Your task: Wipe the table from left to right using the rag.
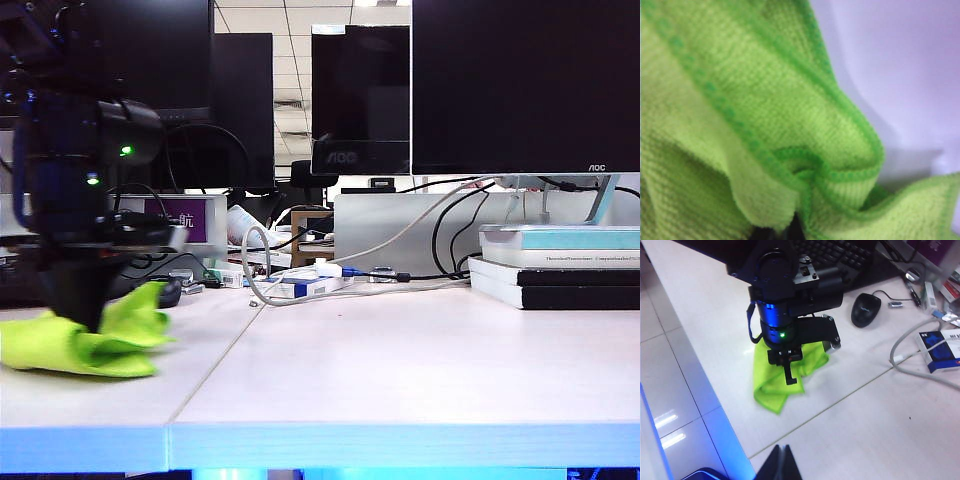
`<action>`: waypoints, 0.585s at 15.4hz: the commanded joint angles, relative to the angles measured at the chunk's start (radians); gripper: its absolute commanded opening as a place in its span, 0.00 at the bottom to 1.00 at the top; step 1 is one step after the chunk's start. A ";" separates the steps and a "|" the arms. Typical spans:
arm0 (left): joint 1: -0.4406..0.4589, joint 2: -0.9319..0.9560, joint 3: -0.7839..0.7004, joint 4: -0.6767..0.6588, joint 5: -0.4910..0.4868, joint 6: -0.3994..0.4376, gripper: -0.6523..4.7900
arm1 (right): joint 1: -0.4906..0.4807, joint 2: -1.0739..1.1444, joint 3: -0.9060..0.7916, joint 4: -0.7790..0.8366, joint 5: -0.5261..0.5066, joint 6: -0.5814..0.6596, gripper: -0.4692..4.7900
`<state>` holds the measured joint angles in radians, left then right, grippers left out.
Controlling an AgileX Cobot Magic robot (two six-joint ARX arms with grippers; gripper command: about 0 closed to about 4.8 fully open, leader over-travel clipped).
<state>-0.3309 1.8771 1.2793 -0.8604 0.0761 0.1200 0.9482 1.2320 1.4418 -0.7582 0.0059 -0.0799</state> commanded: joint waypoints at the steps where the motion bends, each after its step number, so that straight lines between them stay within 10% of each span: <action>1: -0.052 0.055 -0.040 -0.042 0.146 0.003 0.11 | -0.005 -0.003 0.006 -0.033 0.005 0.002 0.08; 9: -0.169 0.055 -0.040 -0.019 0.146 -0.043 0.11 | -0.023 -0.003 0.008 -0.187 0.099 0.063 0.08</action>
<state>-0.4713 1.8782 1.2789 -0.8570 0.1173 0.0978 0.9295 1.2320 1.4425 -0.9291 0.0841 -0.0517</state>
